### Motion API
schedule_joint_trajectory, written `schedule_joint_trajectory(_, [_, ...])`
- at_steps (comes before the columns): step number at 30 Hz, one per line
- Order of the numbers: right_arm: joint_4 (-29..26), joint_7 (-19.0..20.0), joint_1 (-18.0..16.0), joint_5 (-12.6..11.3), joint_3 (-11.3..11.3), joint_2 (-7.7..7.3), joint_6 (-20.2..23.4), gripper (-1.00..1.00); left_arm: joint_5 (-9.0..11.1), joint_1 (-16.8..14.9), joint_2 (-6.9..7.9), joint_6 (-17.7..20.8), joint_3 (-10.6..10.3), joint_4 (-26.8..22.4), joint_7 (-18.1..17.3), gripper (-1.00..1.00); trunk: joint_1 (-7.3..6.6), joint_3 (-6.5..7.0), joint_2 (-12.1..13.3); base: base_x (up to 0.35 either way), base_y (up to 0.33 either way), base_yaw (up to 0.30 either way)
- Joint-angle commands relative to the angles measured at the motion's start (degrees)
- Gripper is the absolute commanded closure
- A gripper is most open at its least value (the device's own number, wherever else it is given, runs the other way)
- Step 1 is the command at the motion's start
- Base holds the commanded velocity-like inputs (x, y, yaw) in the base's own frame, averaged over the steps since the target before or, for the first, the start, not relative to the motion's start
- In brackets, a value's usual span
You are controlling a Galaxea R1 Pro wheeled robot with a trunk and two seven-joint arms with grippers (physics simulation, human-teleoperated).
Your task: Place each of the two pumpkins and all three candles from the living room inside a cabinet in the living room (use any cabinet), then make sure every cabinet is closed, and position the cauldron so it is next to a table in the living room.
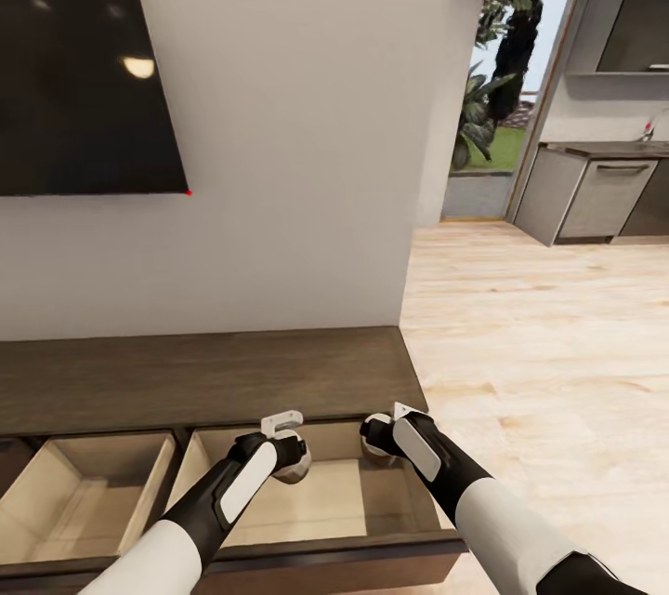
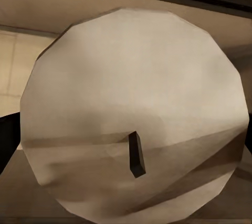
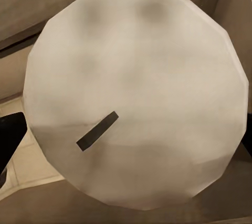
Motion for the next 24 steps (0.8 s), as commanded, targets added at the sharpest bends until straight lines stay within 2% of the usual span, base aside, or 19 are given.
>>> schedule_joint_trajectory(1, [-0.1,-0.5,-0.1,-0.5,0.3,-0.04,0.0,1.00,0.5,0.0,0.03,-0.1,-0.2,-0.1,0.6,1.00,0.22,-0.24,-0.4,0.000,0.000,0.000])
schedule_joint_trajectory(5, [-0.1,-0.5,-0.1,-0.5,0.4,-0.04,0.0,1.00,0.5,0.0,0.07,-3.1,-0.3,-0.1,0.5,1.00,1.10,-0.96,-2.0,0.000,0.000,0.000])
schedule_joint_trajectory(11, [0.0,-0.5,-0.1,-0.4,0.5,0.01,-0.6,1.00,0.4,0.0,0.05,-3.7,-0.3,-0.1,0.5,1.00,2.42,-2.03,-4.5,0.000,0.000,0.000])
schedule_joint_trajectory(13, [0.1,-0.4,-0.1,-0.5,2.1,0.04,-2.2,1.00,0.4,0.0,0.04,-3.7,-0.5,-0.1,0.5,1.00,2.85,-2.39,-5.3,0.000,0.000,0.000])
schedule_joint_trajectory(15, [0.2,-0.5,-0.1,-0.6,5.2,0.03,-3.9,1.00,0.4,0.0,0.03,-3.7,-0.6,-0.1,0.5,1.00,3.29,-2.75,-6.1,0.000,0.000,0.000])
schedule_joint_trajectory(17, [0.4,-0.5,-0.1,-0.7,6.8,0.03,-4.9,1.00,0.4,0.0,0.03,-3.7,-0.6,-0.1,0.5,1.00,3.73,-3.11,-6.9,0.000,0.000,0.000])
schedule_joint_trajectory(24, [2.8,-0.4,-0.1,-0.5,8.1,0.05,-6.1,1.00,0.7,0.0,0.02,-3.0,-0.4,-0.1,0.9,1.00,5.27,-4.37,-9.7,0.000,0.000,0.000])
